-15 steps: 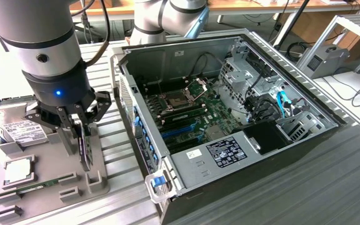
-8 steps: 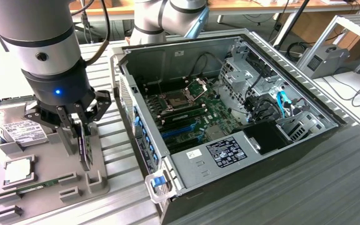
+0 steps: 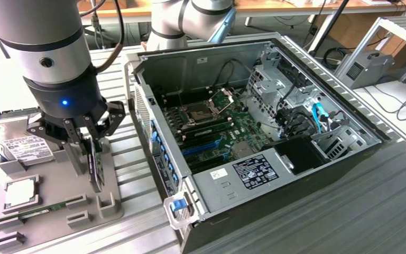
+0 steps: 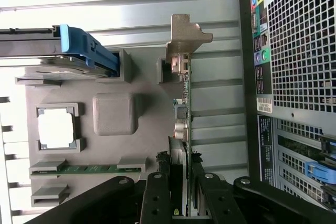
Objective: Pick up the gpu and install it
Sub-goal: 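Pick up the gpu and move the gpu toward the slot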
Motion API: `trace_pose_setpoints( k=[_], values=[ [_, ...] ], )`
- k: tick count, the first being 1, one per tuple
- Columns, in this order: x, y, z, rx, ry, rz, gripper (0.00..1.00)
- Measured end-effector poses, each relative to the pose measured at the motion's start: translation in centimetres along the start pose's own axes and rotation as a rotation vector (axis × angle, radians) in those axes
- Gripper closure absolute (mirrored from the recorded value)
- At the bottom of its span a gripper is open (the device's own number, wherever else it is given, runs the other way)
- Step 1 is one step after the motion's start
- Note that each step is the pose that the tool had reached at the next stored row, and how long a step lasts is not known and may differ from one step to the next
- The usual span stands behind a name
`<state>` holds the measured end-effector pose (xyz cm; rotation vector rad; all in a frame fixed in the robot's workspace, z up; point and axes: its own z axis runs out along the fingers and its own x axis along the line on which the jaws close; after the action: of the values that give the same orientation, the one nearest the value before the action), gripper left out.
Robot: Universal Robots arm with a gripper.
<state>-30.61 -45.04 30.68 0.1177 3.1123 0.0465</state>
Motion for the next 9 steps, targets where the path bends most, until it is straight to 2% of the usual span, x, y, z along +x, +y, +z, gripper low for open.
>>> trace_pose_setpoints(
  k=[9],
  values=[
    [-0.01,0.01,-0.26,0.0001,0.0001,0.0,0.74]
  ],
)
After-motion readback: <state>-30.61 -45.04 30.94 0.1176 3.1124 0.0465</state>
